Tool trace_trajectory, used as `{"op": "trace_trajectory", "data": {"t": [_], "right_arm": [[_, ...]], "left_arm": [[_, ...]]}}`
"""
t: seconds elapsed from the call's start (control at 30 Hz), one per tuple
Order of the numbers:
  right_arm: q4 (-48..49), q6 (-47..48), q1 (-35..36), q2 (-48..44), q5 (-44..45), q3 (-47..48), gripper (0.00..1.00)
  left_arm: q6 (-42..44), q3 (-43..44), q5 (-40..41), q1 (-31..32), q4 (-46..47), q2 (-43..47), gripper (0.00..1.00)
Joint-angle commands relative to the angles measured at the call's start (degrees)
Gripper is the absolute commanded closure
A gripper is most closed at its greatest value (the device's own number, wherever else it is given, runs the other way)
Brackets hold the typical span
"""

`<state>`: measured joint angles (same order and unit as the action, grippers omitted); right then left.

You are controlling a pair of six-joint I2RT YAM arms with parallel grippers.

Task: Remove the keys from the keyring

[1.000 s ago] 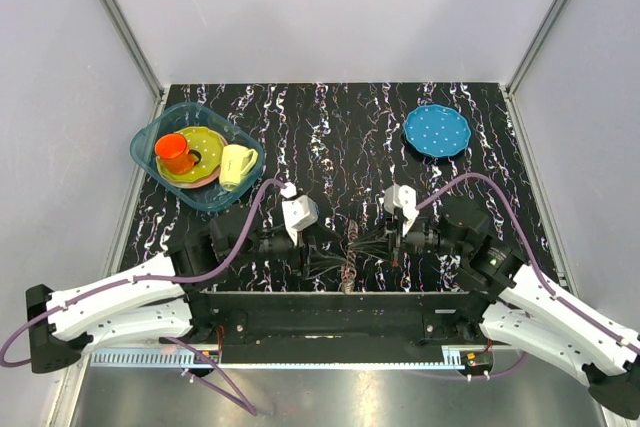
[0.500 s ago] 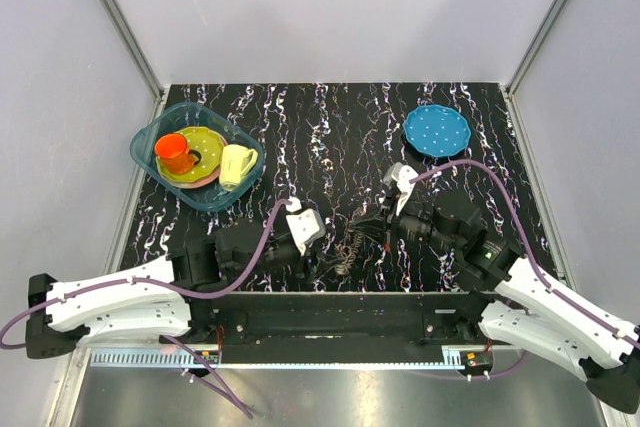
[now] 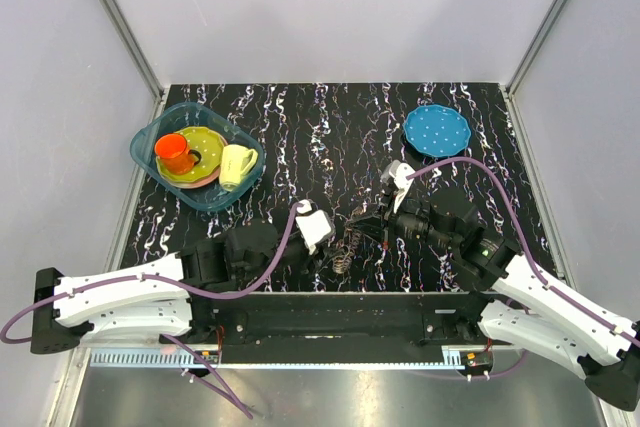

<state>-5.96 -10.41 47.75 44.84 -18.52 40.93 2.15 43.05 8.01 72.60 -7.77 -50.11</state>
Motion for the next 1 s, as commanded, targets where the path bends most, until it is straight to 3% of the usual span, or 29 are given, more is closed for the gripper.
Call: {"op": "trace_trajectory", "data": {"t": [0.0, 0.2, 0.97], "right_arm": [[2.9, -0.5, 0.3, -1.0, -0.5, 2.9, 1.00], [2.8, -0.3, 0.3, -1.2, -1.6, 2.5, 1.00], [1.9, 1.2, 0.2, 0.0, -8.7, 2.1, 1.00]], "left_arm": [[1.3, 2.7, 2.1, 0.4, 1.0, -0.3, 0.47], [1.3, 2.6, 1.3, 0.3, 1.1, 0.0, 0.63], [0.5, 4.1, 1.9, 0.4, -2.6, 1.0, 0.72]]}}
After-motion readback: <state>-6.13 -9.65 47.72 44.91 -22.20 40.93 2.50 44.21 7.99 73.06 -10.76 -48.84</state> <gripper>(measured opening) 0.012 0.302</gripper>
